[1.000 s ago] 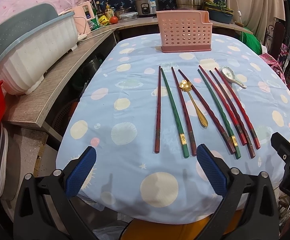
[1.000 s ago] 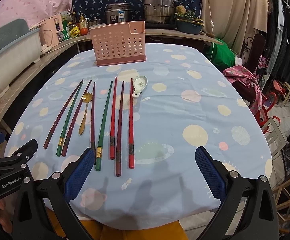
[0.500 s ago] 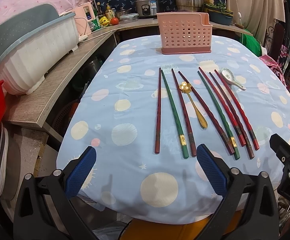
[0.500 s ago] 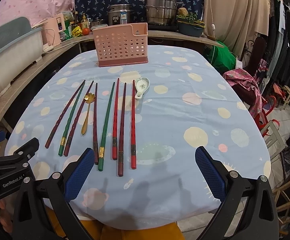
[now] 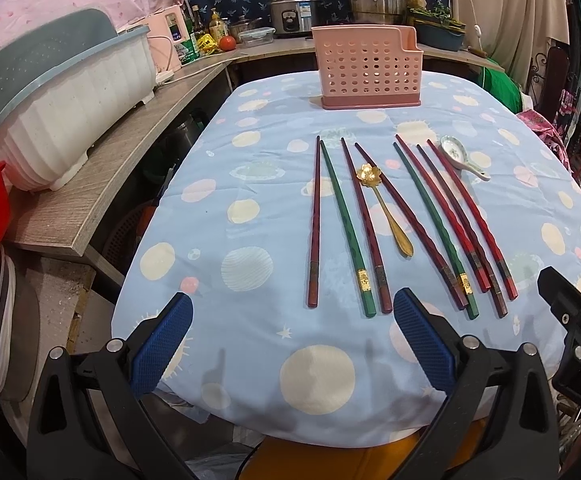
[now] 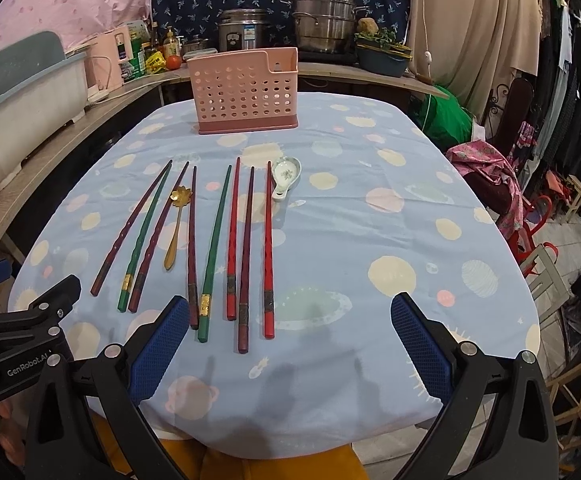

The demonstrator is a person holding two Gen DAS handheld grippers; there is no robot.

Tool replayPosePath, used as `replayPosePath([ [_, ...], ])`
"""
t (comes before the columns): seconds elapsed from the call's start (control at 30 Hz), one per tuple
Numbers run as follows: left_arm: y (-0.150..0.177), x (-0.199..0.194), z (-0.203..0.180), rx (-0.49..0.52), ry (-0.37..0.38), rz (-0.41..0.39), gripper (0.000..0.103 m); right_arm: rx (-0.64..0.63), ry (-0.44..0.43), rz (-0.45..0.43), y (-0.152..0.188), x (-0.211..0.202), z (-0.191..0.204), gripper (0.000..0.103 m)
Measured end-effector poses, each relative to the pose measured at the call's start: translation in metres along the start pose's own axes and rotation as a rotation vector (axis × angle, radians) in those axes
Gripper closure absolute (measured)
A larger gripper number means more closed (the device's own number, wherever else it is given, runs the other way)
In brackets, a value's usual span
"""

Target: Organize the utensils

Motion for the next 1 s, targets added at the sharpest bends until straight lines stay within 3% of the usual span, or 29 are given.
replayPosePath([
  [1.0,0.0034,0.0031,0.0018,-0.003,-0.001,0.013,0.007,0.009,0.001,0.001,0.0018,0.0017,0.0012,0.007],
])
Point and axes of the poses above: each gripper's, at about its wrist camera, not at the fingertips, and x roughly the way its jaws point, z to its left, y to its underside, the point moved 5 cm from there along x, roughly the way its jaws point, and after that the axes turned 2 degrees about -y, right-handed, at the moved point
